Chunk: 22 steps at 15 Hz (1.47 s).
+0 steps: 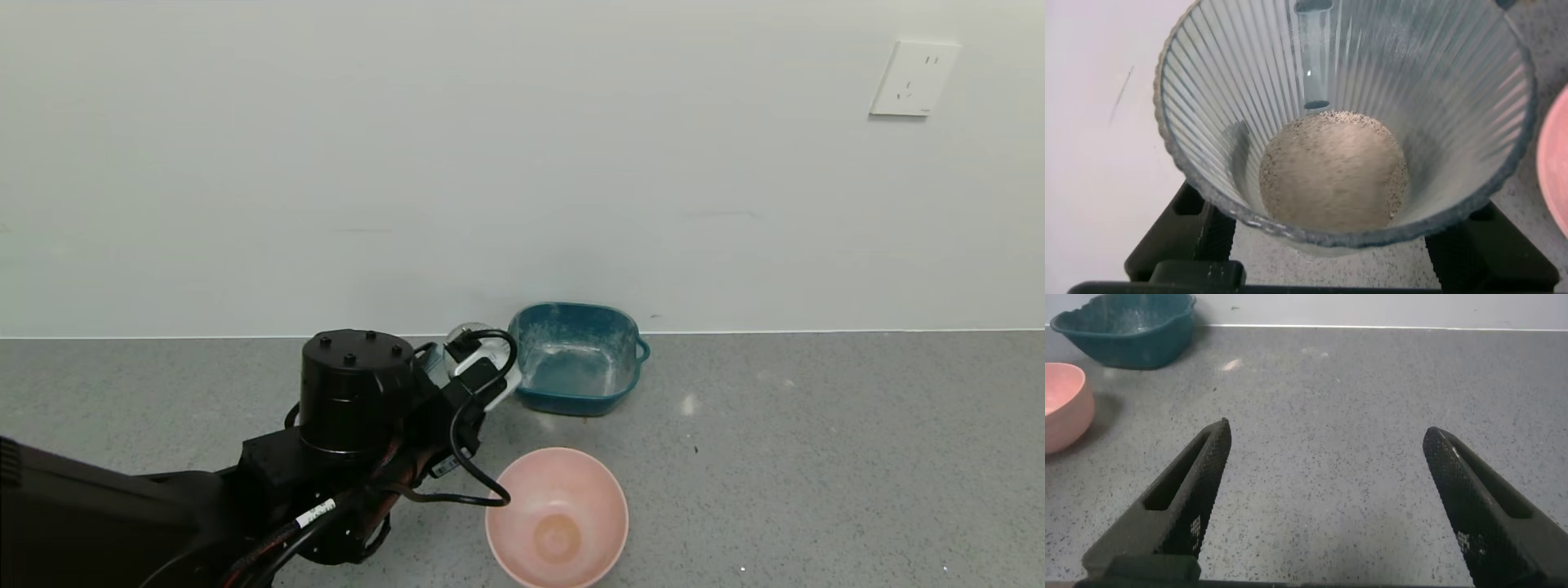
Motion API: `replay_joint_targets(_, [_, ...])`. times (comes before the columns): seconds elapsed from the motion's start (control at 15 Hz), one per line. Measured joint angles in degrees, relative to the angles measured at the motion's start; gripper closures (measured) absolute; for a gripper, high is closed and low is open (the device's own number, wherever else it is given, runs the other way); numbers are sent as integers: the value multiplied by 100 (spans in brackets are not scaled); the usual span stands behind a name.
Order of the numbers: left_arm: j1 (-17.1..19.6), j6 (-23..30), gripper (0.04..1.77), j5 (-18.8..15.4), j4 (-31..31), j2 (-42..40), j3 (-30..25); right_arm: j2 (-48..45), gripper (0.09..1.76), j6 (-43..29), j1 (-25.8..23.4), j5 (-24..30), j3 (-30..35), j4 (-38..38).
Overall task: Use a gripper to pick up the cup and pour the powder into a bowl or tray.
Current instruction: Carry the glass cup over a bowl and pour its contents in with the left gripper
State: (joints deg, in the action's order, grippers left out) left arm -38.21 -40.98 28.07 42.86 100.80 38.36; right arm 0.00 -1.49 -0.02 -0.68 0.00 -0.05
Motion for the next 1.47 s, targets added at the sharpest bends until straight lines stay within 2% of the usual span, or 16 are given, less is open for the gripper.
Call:
replay_joint_targets(0.4, [-457, -653, 52, 411, -67, 21, -52, 0, 14, 1, 0, -2, 0, -2])
replay_joint_targets(0.73, [-628, -1295, 52, 745, -63, 77, -105, 0, 14, 1, 0, -2, 0, -2])
replay_joint_targets(1.13, [-761, -2285, 52, 981, 18, 116, -182, 0, 14, 0, 0, -2, 0, -2])
replay_joint_targets(1.47, [-875, -2762, 52, 1112, 22, 228, -276, 0, 14, 0, 0, -2, 0, -2])
